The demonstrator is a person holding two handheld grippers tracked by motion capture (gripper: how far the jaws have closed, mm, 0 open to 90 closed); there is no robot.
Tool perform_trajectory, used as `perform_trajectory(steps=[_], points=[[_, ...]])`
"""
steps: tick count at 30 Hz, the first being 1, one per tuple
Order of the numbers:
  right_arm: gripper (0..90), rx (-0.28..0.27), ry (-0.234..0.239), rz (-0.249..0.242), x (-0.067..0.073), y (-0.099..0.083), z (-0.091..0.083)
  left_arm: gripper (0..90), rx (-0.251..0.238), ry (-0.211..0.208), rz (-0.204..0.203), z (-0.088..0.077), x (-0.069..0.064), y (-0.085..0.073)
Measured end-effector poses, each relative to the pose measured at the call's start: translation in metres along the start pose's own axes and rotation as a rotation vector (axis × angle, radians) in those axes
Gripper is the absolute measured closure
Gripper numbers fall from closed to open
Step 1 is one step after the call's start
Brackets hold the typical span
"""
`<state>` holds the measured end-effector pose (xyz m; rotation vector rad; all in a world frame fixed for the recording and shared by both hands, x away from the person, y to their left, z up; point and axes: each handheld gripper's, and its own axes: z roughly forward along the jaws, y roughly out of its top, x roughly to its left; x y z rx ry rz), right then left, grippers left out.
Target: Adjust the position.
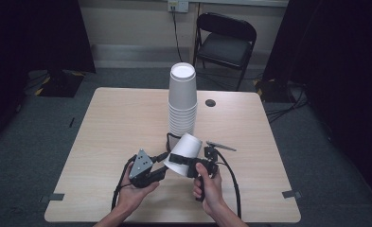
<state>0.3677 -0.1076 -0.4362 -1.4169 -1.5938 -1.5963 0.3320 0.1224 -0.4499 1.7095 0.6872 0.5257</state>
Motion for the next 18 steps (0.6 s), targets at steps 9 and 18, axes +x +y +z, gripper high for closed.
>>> perform_trajectory(steps=[9,18], points=[[15.5,0.037,0.022,0.051,-0.001,-0.008,0.008,72.4,-0.01,-0.014,-0.017,0.003,-0.003,0.001],[13.6,0.058,0.007,0.035,0.001,-0.011,0.012,78.3,-0.01,-0.03,-0.03,0.002,-0.001,0.001]])
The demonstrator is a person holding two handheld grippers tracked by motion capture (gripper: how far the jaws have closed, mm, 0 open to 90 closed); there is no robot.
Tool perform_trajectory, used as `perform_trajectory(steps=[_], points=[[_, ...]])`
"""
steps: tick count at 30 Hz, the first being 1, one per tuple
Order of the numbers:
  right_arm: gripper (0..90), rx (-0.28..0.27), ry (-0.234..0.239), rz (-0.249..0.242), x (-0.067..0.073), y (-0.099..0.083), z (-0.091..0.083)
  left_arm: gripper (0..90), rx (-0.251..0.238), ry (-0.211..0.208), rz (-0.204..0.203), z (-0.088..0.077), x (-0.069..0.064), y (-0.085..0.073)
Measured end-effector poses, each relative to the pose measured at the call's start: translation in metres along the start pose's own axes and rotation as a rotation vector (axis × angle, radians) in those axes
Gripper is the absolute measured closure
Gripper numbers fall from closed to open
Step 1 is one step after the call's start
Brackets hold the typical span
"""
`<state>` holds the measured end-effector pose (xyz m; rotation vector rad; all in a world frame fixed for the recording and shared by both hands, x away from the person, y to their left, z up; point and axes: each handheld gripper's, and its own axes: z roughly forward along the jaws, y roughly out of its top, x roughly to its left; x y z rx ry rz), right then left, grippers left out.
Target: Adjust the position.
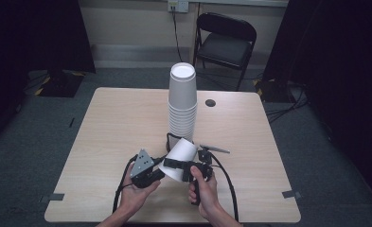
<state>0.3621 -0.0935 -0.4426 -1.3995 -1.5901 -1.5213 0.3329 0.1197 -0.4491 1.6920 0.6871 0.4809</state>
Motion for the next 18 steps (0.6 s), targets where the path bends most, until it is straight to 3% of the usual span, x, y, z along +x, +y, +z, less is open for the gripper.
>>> perform_trajectory(steps=[5,12,18], points=[[12.3,0.013,0.028,-0.016,-0.001,0.001,0.001,80.4,0.008,-0.001,0.005,-0.002,-0.001,0.004],[12.2,-0.048,-0.006,-0.064,0.003,0.007,-0.007,83.3,0.017,-0.001,-0.013,-0.005,-0.001,0.006],[13.4,-0.109,-0.037,-0.075,0.0,0.016,-0.019,83.7,0.054,-0.054,-0.034,-0.004,-0.005,0.006]])
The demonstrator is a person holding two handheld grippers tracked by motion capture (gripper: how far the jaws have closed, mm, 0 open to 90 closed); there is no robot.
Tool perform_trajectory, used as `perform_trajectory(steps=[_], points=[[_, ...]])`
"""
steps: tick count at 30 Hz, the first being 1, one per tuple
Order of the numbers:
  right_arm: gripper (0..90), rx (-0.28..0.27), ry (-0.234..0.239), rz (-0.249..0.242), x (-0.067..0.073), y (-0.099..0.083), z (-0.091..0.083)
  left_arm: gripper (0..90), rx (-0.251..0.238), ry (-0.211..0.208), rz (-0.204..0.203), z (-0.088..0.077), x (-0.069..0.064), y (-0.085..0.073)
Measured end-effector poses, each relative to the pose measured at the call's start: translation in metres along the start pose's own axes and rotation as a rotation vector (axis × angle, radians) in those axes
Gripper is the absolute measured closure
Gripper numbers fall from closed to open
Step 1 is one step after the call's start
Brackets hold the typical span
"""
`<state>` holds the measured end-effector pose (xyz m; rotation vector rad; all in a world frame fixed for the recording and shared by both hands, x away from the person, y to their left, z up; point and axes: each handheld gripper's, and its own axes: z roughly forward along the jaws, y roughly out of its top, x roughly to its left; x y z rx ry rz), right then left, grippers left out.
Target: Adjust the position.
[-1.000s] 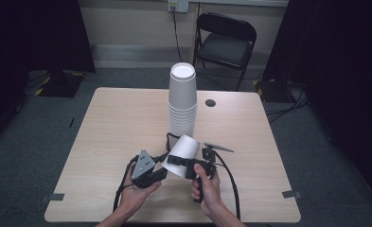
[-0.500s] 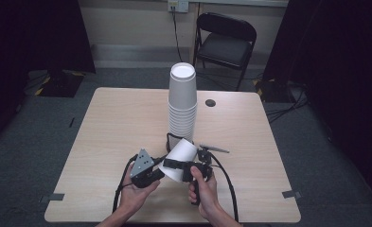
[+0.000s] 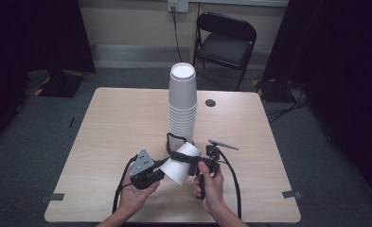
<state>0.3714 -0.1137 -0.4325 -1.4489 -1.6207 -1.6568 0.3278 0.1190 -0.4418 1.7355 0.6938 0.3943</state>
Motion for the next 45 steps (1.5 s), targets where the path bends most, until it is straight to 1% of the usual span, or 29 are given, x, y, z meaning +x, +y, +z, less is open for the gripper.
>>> perform_trajectory(steps=[1,2,3,4,6,7,9,11,15,17,18,19,21,22,24,26,28,29,31,32,35,36,37,38,40,41,42,44,45], points=[[13.5,-0.014,-0.01,-0.009,-0.001,0.002,-0.003,83.8,0.009,-0.007,-0.008,0.0,0.0,0.0],[13.5,-0.023,-0.016,-0.014,-0.002,0.004,-0.004,83.9,0.013,-0.017,-0.026,0.0,0.0,0.0],[13.5,-0.026,-0.019,-0.013,-0.003,0.005,-0.006,84.0,0.029,-0.03,-0.041,0.0,0.001,0.002],[13.5,-0.036,-0.025,-0.018,-0.006,0.008,-0.009,84.6,0.04,-0.03,-0.036,-0.001,0.002,0.003],[13.5,-0.038,-0.031,-0.02,-0.006,0.009,-0.009,84.9,0.052,-0.036,-0.048,-0.002,0.002,0.005],[13.6,-0.048,-0.046,-0.042,-0.007,0.011,-0.011,85.3,0.062,-0.043,-0.058,-0.003,0.003,0.005],[13.5,-0.051,-0.056,-0.049,-0.007,0.011,-0.011,85.5,0.075,-0.042,-0.061,-0.004,0.004,0.006],[14.1,-0.059,-0.084,-0.074,-0.008,0.012,-0.012,85.7,0.089,-0.042,-0.059,-0.006,0.004,0.006],[14.6,-0.082,-0.095,-0.081,-0.009,0.015,-0.016,85.7,0.129,-0.066,-0.072,-0.01,0.005,0.008],[14.6,-0.098,-0.113,-0.081,-0.011,0.017,-0.02,85.8,0.145,-0.076,-0.075,-0.013,0.006,0.01],[14.6,-0.104,-0.114,-0.087,-0.012,0.018,-0.021,85.8,0.15,-0.074,-0.078,-0.014,0.007,0.01],[14.6,-0.113,-0.13,-0.091,-0.011,0.019,-0.025,85.8,0.153,-0.073,-0.087,-0.015,0.008,0.01],[14.6,-0.117,-0.135,-0.097,-0.011,0.02,-0.027,85.8,0.165,-0.067,-0.095,-0.017,0.011,0.01],[14.4,-0.12,-0.133,-0.111,-0.011,0.021,-0.029,85.8,0.17,-0.071,-0.105,-0.017,0.012,0.01],[13.1,-0.136,-0.153,-0.123,-0.009,0.023,-0.032,85.9,0.178,-0.068,-0.118,-0.018,0.014,0.011],[12.9,-0.145,-0.151,-0.132,-0.008,0.024,-0.035,85.9,0.187,-0.066,-0.125,-0.018,0.014,0.013],[12.9,-0.148,-0.164,-0.158,-0.007,0.025,-0.037,86.0,0.204,-0.062,-0.124,-0.018,0.015,0.013],[12.9,-0.141,-0.17,-0.174,-0.006,0.024,-0.039,86.0,0.21,-0.067,-0.132,-0.018,0.015,0.014],[12.9,-0.133,-0.165,-0.211,-0.005,0.023,-0.04,86.1,0.223,-0.06,-0.132,-0.019,0.017,0.015],[12.9,-0.122,-0.164,-0.233,-0.005,0.022,-0.042,86.1,0.225,-0.063,-0.141,-0.019,0.018,0.015],[12.9,-0.116,-0.134,-0.322,-0.005,0.018,-0.046,86.1,0.236,-0.053,-0.143,-0.021,0.021,0.017],[12.8,-0.104,-0.137,-0.35,-0.005,0.017,-0.047,86.1,0.241,-0.043,-0.141,-0.022,0.022,0.018],[12.8,-0.096,-0.129,-0.383,-0.005,0.016,-0.049,86.1,0.245,-0.048,-0.145,-0.023,0.023,0.019],[12.8,-0.087,-0.122,-0.396,-0.004,0.015,-0.049,86.0,0.247,-0.046,-0.141,-0.023,0.024,0.02],[12.9,-0.069,-0.125,-0.409,-0.004,0.014,-0.05,86.0,0.263,-0.05,-0.128,-0.024,0.026,0.022],[13.0,-0.055,-0.142,-0.424,-0.004,0.014,-0.05,86.0,0.268,-0.037,-0.112,-0.024,0.026,0.023],[13.1,-0.048,-0.145,-0.444,-0.003,0.013,-0.05,86.1,0.279,-0.039,-0.107,-0.024,0.027,0.024],[13.2,-0.035,-0.126,-0.494,-0.003,0.012,-0.05,86.1,0.283,-0.029,-0.097,-0.025,0.028,0.026],[13.2,-0.033,-0.133,-0.514,-0.002,0.011,-0.05,86.1,0.29,-0.036,-0.091,-0.025,0.028,0.027]])
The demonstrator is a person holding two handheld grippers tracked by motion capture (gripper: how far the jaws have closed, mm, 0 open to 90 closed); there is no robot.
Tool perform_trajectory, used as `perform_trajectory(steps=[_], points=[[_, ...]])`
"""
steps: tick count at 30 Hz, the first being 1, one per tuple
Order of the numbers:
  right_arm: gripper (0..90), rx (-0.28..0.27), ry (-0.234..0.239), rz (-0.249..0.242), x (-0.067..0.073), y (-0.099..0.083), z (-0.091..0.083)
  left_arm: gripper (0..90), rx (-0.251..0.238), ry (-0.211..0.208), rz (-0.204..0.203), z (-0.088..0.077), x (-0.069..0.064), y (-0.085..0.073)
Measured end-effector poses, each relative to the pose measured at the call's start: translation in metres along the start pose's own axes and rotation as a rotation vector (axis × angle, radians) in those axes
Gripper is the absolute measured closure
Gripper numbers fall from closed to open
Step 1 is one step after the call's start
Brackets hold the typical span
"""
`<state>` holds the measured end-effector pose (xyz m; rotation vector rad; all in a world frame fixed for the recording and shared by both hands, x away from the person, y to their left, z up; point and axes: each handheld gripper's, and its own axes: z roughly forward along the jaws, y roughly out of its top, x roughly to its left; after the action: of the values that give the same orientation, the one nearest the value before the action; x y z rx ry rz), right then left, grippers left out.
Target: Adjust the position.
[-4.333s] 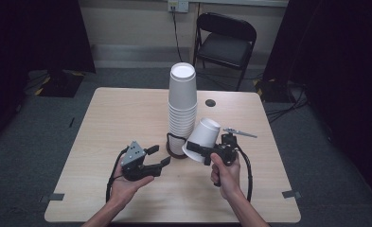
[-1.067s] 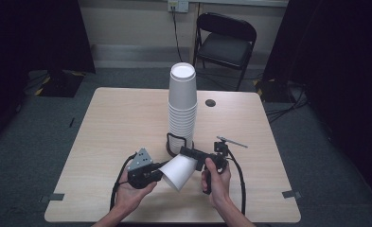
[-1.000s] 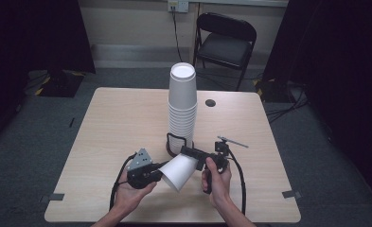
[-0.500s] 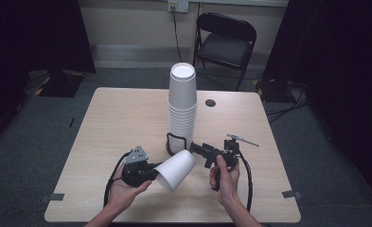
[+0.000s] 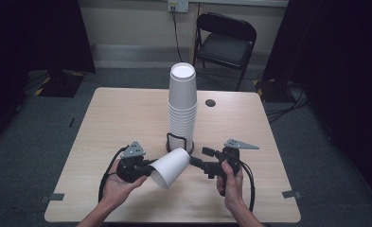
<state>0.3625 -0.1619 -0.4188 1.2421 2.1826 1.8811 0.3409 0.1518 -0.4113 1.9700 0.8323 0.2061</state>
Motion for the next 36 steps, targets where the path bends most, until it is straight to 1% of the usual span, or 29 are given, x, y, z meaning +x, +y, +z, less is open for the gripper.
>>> perform_trajectory(steps=[1,3,4,5,6,7,8,10,12,13,14,15,16,17,18,20,21,23,24,25,26,28,29,30,32,33,34,35,36], points=[[13.2,-0.004,-0.016,-0.033,0.002,0.0,-0.001,86.1,0.013,0.005,0.01,-0.001,0.0,0.001],[13.2,-0.016,-0.033,-0.107,0.005,-0.001,-0.002,86.0,0.043,0.001,0.022,0.0,0.001,0.002],[13.2,-0.016,-0.033,-0.135,0.007,-0.002,-0.003,86.0,0.052,0.003,0.036,0.0,0.0,0.002],[13.1,-0.021,-0.031,-0.157,0.008,-0.003,-0.003,85.9,0.064,0.017,0.049,0.0,0.001,0.002],[13.0,-0.016,-0.033,-0.18,0.01,-0.004,-0.002,85.9,0.074,0.026,0.051,0.0,0.001,0.003],[13.0,-0.005,-0.032,-0.205,0.011,-0.005,-0.002,85.9,0.08,0.021,0.038,0.001,0.002,0.004],[12.9,0.0,-0.038,-0.228,0.012,-0.006,-0.001,85.9,0.088,0.023,0.036,0.0,0.003,0.005],[12.9,-0.003,-0.046,-0.277,0.014,-0.01,0.001,85.9,0.103,0.03,0.027,0.0,0.005,0.007],[13.3,0.013,-0.051,-0.317,0.015,-0.014,0.002,85.9,0.12,0.03,0.022,-0.002,0.007,0.009],[15.5,0.043,-0.056,-0.34,0.016,-0.016,0.004,85.9,0.119,0.034,0.02,-0.002,0.008,0.01],[15.5,0.043,-0.056,-0.34,0.016,-0.016,0.004,85.9,0.131,0.031,0.019,-0.002,0.009,0.011],[16.3,0.056,-0.068,-0.37,0.017,-0.018,0.005,85.9,0.141,0.032,0.024,-0.002,0.01,0.012],[16.3,0.077,-0.074,-0.395,0.018,-0.019,0.006,85.9,0.145,0.037,0.018,-0.002,0.011,0.012],[15.6,0.088,-0.079,-0.408,0.019,-0.02,0.007,85.9,0.154,0.041,0.008,-0.002,0.012,0.012],[15.1,0.099,-0.077,-0.43,0.02,-0.021,0.008,85.9,0.156,0.05,0.007,-0.002,0.012,0.012],[14.8,0.125,-0.086,-0.471,0.023,-0.023,0.01,86.0,0.174,0.052,0.009,-0.002,0.011,0.013],[14.8,0.134,-0.083,-0.495,0.024,-0.023,0.01,86.0,0.182,0.052,0.01,-0.001,0.011,0.014],[14.6,0.158,-0.089,-0.538,0.026,-0.024,0.013,86.0,0.202,0.045,-0.001,0.0,0.012,0.015],[13.9,0.166,-0.093,-0.56,0.027,-0.025,0.014,86.0,0.215,0.035,0.002,0.0,0.013,0.016],[13.8,0.175,-0.102,-0.584,0.028,-0.025,0.015,86.0,0.224,0.036,-0.001,0.001,0.013,0.017],[13.8,0.183,-0.102,-0.597,0.029,-0.026,0.015,86.0,0.235,0.036,0.004,0.001,0.014,0.018],[13.5,0.194,-0.105,-0.638,0.032,-0.028,0.018,86.0,0.252,0.019,0.008,0.003,0.014,0.021],[13.5,0.202,-0.105,-0.652,0.033,-0.028,0.019,86.0,0.263,0.016,0.009,0.004,0.014,0.022],[13.5,0.208,-0.109,-0.676,0.035,-0.029,0.02,86.1,0.275,0.014,0.017,0.005,0.013,0.022],[13.6,0.222,-0.111,-0.721,0.037,-0.031,0.022,86.0,0.298,0.006,0.018,0.006,0.012,0.023],[13.8,0.227,-0.114,-0.742,0.039,-0.031,0.023,86.0,0.303,0.02,0.026,0.007,0.011,0.024],[14.1,0.234,-0.109,-0.755,0.04,-0.031,0.024,86.1,0.302,0.018,0.018,0.007,0.011,0.025],[14.0,0.239,-0.106,-0.769,0.041,-0.032,0.025,86.1,0.307,0.018,0.02,0.008,0.011,0.025],[13.9,0.237,-0.112,-0.789,0.043,-0.032,0.026,86.1,0.301,0.022,0.023,0.008,0.01,0.026]])
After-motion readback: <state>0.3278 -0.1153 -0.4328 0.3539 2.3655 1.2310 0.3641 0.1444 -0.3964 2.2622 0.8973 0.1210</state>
